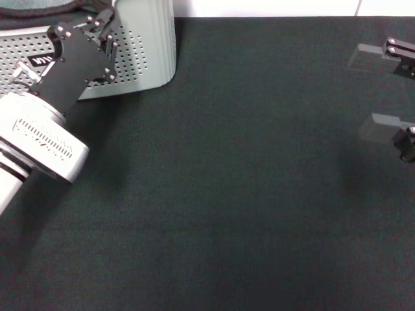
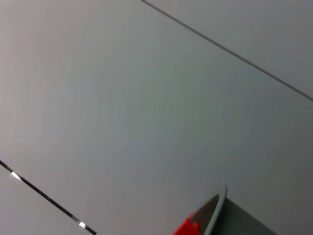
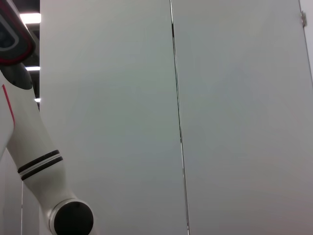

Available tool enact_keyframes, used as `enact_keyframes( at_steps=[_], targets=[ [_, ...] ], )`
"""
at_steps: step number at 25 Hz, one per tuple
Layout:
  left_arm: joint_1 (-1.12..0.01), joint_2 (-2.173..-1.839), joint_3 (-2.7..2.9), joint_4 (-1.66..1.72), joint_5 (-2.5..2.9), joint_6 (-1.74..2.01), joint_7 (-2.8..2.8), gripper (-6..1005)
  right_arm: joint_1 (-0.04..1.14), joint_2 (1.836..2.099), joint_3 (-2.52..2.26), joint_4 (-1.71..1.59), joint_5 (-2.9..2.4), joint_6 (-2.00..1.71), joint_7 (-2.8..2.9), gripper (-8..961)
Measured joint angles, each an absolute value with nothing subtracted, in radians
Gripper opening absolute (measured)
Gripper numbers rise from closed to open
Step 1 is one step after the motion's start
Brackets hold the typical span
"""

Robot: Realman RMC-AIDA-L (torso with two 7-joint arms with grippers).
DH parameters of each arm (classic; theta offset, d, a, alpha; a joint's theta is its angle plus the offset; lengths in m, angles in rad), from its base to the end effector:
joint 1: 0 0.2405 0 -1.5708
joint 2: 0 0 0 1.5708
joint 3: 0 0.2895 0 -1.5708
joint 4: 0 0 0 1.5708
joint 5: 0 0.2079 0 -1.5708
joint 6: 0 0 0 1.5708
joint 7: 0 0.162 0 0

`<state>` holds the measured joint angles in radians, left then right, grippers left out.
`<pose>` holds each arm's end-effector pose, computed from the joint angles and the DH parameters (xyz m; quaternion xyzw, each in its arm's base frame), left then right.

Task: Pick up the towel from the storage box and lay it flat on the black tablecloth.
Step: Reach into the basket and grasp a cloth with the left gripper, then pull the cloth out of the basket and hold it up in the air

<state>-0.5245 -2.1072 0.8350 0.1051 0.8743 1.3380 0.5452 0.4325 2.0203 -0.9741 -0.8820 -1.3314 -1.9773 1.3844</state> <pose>-0.2993 0.3751 -0.0309 -0.7413 0.2099 -0.1064 0.6285 0.1913 0.2994 0.0467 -0.8851 -0.0073 0.4651 0.0152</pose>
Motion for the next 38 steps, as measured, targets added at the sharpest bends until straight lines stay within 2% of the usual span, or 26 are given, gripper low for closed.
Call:
enact_keyframes(
  at_steps=[5,21,31,38],
  targets=[
    [-0.546,-2.108,0.829,0.080,0.850,1.341,0.545,109,0.433,2.020,-0.974,-0.882,-1.331,-1.979,1.385,764],
    [-0.532,-2.108,0.827,0.034,0.770,1.538,0.525,32,0.429,2.020,-0.973,-0.881,-1.330,-1.993,1.380,763],
    [-0.478,-2.102,0.827,0.074,0.745,1.894,0.102,26,0.427,2.019,-0.972,-0.878,-1.330,-1.993,1.380,762],
    [-0.393,-2.099,0.831,0.255,0.701,2.022,-0.414,27,0.419,2.019,-0.972,-0.877,-1.330,-1.991,1.371,761]
  ],
)
